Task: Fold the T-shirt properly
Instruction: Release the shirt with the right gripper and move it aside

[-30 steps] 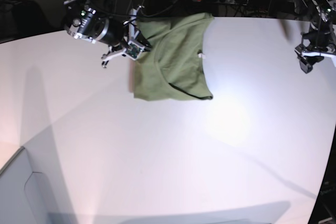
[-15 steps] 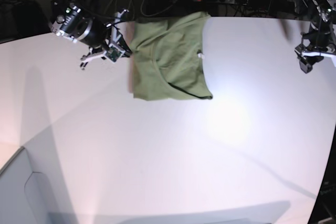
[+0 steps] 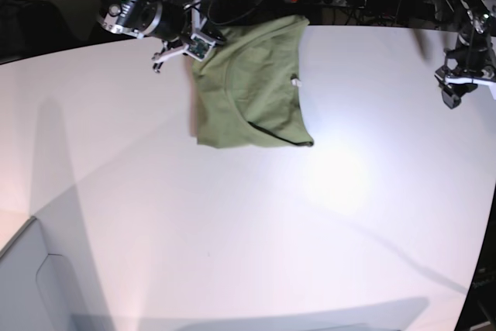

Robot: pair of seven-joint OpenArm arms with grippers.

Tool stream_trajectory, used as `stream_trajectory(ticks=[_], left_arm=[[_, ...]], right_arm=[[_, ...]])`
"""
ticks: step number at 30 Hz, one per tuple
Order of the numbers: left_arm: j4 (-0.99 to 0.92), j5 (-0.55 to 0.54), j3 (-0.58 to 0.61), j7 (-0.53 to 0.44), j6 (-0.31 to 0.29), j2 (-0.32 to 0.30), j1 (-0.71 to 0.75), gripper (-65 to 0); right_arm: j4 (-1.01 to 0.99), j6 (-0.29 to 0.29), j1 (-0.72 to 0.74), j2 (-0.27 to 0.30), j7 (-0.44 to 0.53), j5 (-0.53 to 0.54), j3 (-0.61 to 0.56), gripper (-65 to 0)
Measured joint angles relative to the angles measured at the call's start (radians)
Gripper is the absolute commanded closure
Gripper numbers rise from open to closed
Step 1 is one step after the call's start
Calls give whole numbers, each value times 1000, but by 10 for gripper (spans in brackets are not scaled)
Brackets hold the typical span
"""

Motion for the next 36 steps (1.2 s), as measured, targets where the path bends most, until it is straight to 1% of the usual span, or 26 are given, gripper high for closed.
stream_trajectory(ticks=[3,6,8,10,13,15,16,18,20,21,23,25,27,29,32,34,36], left_arm=[[0,-1,0,-1,0,0,-1,-369],[0,0,0,0,0,0,-1,-369],[0,-1,0,0,0,0,-1,-369],[0,0,-1,0,0,0,0,-369],[0,-1,-2,0,0,0,0,-369],[3,1,-2,0,0,5,6,-369],[8,-1,1,-6,-1,8,17,-369],[18,-28,5,1,0,16,37,-370],[24,-62,-1,2,6,43,41,-370],[27,-88,0,0,5,54,42,-370],[29,-140,7,3,-2,66,52,-370],[35,-165,4,-2,2,71,64,-370],[36,-189,0,-8,4,90,76,-370],[36,-200,5,37,3,106,80,-370],[36,-205,4,93,3,134,72,-370],[36,-206,4,100,3,151,66,-370],[36,-201,3,106,3,170,50,-370]], right_arm=[[-8,0,0,30,6,2,0,0],[-5,0,-1,35,-1,-1,3,0],[26,0,-6,42,-3,0,7,0],[77,0,-19,55,-8,-2,41,0],[146,0,-22,55,-7,1,79,0],[159,0,16,30,-10,5,79,0],[155,0,53,8,-21,-1,79,0],[137,1,127,-11,-14,8,71,0],[113,1,188,-55,-23,3,73,0],[89,1,220,-89,-32,2,73,0],[30,9,281,-119,-48,14,65,0],[-43,8,345,-129,-44,10,68,-1],[-126,8,392,-138,-42,3,73,-1],[-208,8,421,-138,-32,3,69,-1],[-303,8,444,-132,24,2,71,-1],[-348,8,446,-131,55,3,78,-1],[-391,8,447,-131,66,2,79,-1]])
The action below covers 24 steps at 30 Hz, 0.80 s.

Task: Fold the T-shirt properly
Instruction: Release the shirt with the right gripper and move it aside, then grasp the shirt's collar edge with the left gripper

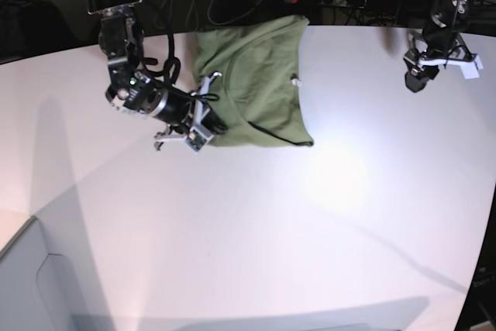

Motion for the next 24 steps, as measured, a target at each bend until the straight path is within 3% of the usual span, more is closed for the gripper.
stream_trajectory(ticks=[6,11,18,24], left_arm=[[0,0,100,-3,4,10,-3,-370],[70,2,169,-14,11,14,-17,-370],[69,6,354,-20,11,13,-42,-370],[12,194,598,-9,15,23,-48,-370]], right_arm=[[-47,0,-7,17,44,1,11,-1],[157,0,-118,27,92,-3,141,-1],[322,0,-228,27,99,7,173,-1],[340,0,-289,27,91,0,205,-1]])
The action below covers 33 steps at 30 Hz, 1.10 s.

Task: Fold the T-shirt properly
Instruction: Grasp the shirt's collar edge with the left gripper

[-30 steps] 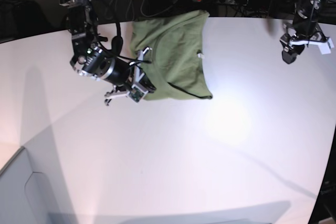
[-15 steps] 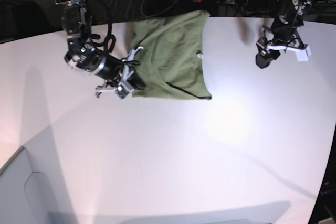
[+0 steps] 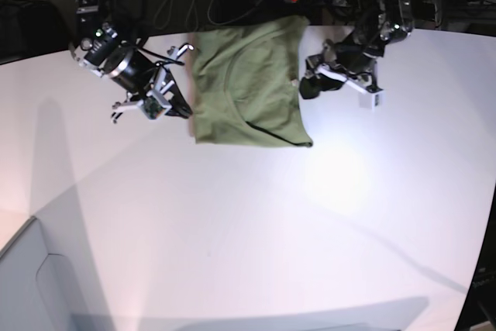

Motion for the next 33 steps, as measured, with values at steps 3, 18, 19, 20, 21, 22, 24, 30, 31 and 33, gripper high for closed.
stream_trajectory(ticks=[3,18,19,20,21,22,24,30,31,33], left_arm=[[-3,65,49,-9,-3,42,-11,-370],[-156,71,243,-57,-31,-13,-21,-183],[-156,72,245,-53,-31,-12,-21,-156],[-157,72,247,-47,-31,-13,-19,-134],[-157,72,253,-45,-30,-13,-18,-96],[-158,77,255,-42,-30,-14,-16,-35],[-159,82,256,-37,-29,-16,-16,0],[-163,76,285,-4,-31,-89,-68,0],[-164,85,299,-8,-29,-108,-90,0],[-169,97,337,-3,-24,-147,-140,0]], right_arm=[[2,0,-24,0,1,0,18,-1],[85,0,-68,-1,1,0,116,-1],[94,0,-70,-3,0,0,128,-1],[99,0,-72,-3,3,1,139,-1],[100,0,-73,-3,2,1,150,-1],[99,0,-76,-3,0,-2,163,-1],[99,0,-84,-3,1,1,186,-1],[108,0,-128,-5,-6,0,229,-1],[118,0,-135,-5,-5,0,238,-1],[133,0,-150,-6,1,0,253,-1]])
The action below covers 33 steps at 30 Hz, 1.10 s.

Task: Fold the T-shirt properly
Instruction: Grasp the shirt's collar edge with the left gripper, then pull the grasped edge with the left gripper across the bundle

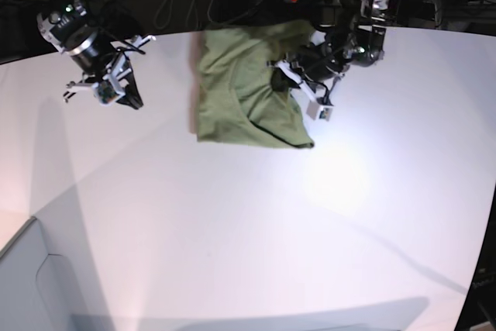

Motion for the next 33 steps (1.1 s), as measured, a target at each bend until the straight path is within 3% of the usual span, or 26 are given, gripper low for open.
stream_trajectory(ticks=[4,8,10,15,20,23,28,33], left_arm=[[-36,0,140,7,3,-91,-121,0],[-152,-11,412,-24,-2,-169,-341,0],[-219,-15,541,-42,-4,-172,-448,0],[-352,-18,882,-200,-9,-173,-681,0],[-389,160,1251,-345,3,-161,-866,0],[-393,303,1353,-382,-80,-138,-913,0],[-394,542,1351,-375,-299,-108,-918,0],[-394,657,1351,-345,-409,-71,-919,0]], right_arm=[[14,0,-17,2,1,4,48,-1],[17,0,-44,0,1,6,108,-1],[17,0,-64,0,-2,1,137,-1],[17,0,-82,-35,-2,2,214,-1],[17,0,-83,-102,-2,0,327,-1],[17,0,-82,-122,1,0,369,-1],[17,0,-101,-130,3,0,380,-1],[17,0,-108,-146,1,0,380,-1]])
